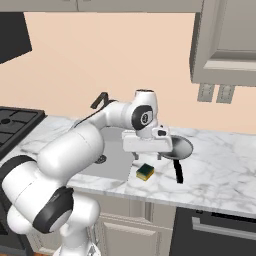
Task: Pick the pan and sponge and place them into the sink. Then turn on the water.
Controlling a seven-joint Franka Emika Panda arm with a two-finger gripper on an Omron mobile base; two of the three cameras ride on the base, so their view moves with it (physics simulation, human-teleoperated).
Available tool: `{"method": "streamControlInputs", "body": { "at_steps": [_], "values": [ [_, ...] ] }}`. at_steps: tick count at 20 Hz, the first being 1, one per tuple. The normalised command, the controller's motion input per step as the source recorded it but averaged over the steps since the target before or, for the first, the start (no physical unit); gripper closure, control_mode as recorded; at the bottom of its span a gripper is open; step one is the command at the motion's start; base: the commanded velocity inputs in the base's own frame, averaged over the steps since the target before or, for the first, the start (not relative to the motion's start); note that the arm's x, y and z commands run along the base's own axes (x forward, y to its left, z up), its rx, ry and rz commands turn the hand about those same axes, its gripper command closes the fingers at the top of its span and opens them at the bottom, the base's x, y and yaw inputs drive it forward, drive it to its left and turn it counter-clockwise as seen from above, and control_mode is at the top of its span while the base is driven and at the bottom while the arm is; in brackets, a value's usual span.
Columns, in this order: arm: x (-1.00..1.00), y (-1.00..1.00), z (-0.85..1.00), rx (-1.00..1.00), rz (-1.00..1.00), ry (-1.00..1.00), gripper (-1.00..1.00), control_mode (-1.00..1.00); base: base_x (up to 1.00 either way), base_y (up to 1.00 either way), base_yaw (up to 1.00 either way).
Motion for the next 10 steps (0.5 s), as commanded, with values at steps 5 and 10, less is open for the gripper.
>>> {"method": "streamControlInputs", "body": {
  "at_steps": [5, 10],
  "values": [
    [0.00, -0.17, -0.04, 0.04, 0.01, 0.03, -1.00, -1.00, 0.00, 0.00, 0.00],
    [0.00, -0.18, -0.05, 0.03, 0.01, 0.03, -1.00, -1.00, 0.00, 0.00, 0.00]
  ]
}}
